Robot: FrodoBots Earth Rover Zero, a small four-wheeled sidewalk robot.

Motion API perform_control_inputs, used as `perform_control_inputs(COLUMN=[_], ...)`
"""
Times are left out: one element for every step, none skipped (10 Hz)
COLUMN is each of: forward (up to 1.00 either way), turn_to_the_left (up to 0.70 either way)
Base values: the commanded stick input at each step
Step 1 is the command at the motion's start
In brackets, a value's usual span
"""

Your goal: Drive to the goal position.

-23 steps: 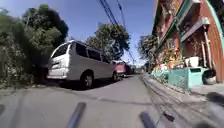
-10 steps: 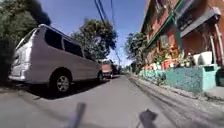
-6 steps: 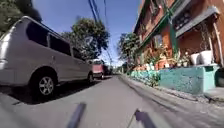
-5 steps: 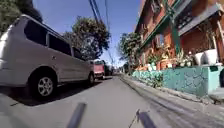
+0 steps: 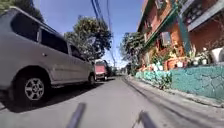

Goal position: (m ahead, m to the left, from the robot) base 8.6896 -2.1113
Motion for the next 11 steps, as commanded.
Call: perform_control_inputs(forward=[0.85,0.85,0.85,0.85,0.85,0.85,0.85,0.85,0.85,0.85,0.85], turn_to_the_left=[0.0,-0.05,-0.34,-0.34,-0.34,-0.34,-0.34,-0.26,0.0,0.0,0.0])
